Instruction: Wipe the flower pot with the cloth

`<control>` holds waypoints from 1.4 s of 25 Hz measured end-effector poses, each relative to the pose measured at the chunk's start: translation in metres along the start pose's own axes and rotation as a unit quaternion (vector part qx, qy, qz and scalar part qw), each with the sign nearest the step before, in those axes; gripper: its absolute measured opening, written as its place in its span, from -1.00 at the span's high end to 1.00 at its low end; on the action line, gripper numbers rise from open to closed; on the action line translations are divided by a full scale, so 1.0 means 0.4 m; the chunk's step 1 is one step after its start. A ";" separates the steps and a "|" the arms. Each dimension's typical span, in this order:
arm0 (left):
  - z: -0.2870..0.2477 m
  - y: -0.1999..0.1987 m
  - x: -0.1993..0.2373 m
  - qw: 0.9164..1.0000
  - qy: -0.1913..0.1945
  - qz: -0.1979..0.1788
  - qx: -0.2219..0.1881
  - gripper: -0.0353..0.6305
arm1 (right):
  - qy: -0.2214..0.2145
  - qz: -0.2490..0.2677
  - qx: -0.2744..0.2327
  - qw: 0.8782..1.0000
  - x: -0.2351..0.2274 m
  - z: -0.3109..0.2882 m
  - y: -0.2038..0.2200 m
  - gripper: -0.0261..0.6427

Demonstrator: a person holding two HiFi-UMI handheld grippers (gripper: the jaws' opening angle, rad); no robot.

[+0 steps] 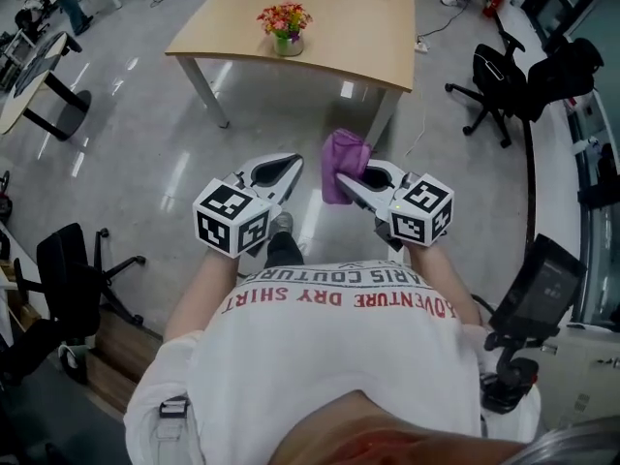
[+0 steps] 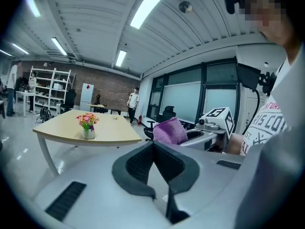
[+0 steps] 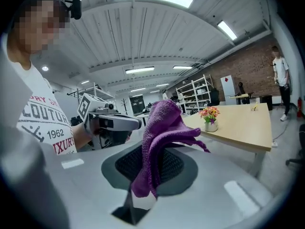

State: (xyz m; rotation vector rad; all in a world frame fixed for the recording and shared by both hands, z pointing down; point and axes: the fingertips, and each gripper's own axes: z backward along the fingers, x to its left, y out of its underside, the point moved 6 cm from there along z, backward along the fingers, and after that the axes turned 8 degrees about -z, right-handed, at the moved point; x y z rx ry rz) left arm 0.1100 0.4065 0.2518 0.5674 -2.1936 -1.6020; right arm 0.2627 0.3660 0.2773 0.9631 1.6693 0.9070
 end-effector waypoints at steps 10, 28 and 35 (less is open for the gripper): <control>0.134 -0.017 -0.221 1.000 -0.022 -0.017 -0.013 0.88 | -0.012 0.032 0.003 0.999 0.195 0.137 0.019 0.78; 0.184 -0.054 -0.343 0.998 -0.051 -0.037 -0.022 0.88 | -0.021 0.040 -0.015 0.999 0.273 0.250 0.035 0.78; 0.198 -0.054 -0.348 0.998 -0.048 -0.039 -0.026 0.88 | -0.019 0.048 -0.020 0.998 0.295 0.252 0.039 0.78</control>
